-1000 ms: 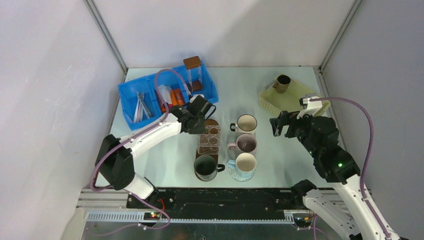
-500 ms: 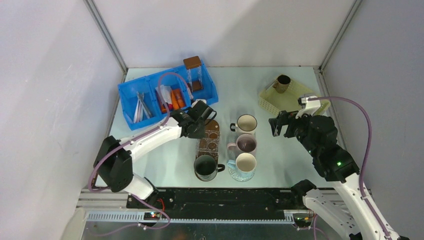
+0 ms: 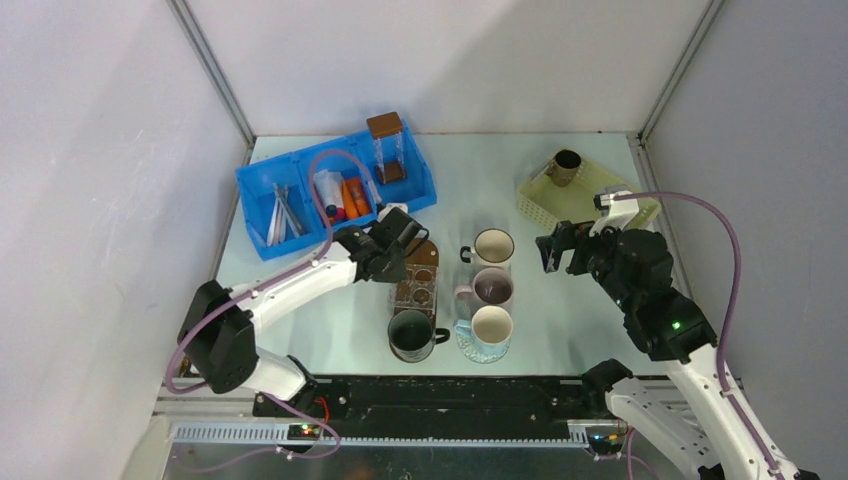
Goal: Prepare toiletry sets of a toothbrush and toothpaste on the tray
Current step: Adjust the toothpaste holder on the tray, then pick up the cup from the storage box.
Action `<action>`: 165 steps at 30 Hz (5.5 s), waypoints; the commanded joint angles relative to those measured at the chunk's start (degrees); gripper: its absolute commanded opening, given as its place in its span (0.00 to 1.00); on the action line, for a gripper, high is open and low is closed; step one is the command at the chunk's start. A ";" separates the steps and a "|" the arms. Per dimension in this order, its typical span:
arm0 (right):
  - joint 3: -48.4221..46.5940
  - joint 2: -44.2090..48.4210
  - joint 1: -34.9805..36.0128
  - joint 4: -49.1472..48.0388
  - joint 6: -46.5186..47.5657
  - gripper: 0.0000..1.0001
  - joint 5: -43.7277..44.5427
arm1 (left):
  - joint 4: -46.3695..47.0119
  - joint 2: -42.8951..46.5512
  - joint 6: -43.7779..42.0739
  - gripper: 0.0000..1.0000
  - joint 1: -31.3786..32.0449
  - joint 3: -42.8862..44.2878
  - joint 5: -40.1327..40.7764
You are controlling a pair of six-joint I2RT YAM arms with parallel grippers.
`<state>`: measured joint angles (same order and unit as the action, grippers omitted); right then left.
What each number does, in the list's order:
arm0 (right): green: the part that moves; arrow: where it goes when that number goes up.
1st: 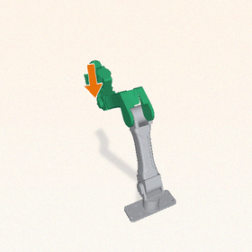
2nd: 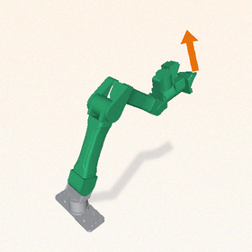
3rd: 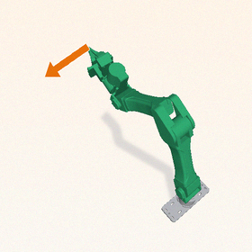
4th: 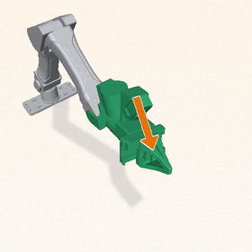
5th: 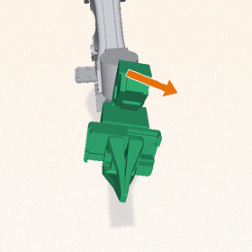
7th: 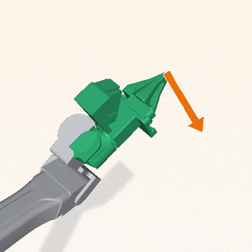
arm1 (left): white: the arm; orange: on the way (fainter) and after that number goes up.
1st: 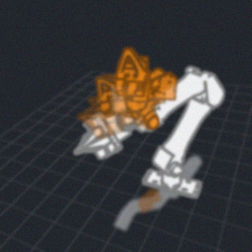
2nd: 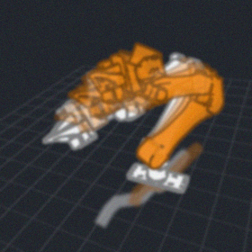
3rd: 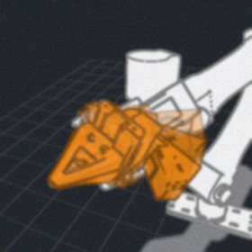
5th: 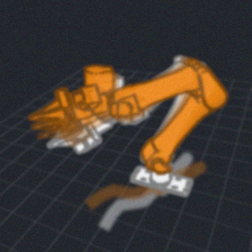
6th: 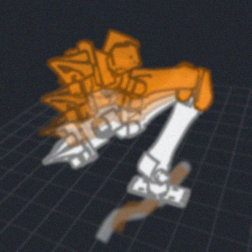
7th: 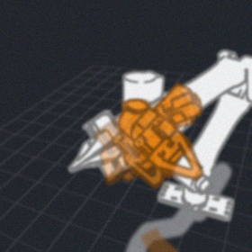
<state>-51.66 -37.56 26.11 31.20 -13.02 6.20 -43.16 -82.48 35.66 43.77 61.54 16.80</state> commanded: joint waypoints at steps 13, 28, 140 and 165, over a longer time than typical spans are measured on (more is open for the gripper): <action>-0.02 -0.35 -0.19 -2.45 0.33 0.88 -1.01 | 1.10 2.96 2.43 0.32 1.06 -1.61 -0.16; -4.14 -7.62 -5.19 -3.59 -3.19 0.88 -1.09 | -1.71 11.24 1.87 0.89 -0.98 3.12 2.24; -37.57 -48.99 16.20 -4.53 32.67 0.00 -14.38 | 13.02 12.98 -11.70 0.84 -7.64 14.75 -19.78; -39.86 -51.40 20.12 -4.06 29.93 0.04 -13.26 | 9.95 5.84 -8.56 0.01 -4.19 16.05 -9.41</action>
<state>-87.90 -89.58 45.82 29.91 18.28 -6.35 -33.12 -76.64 24.95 39.81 75.02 3.90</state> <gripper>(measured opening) 0.033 0.083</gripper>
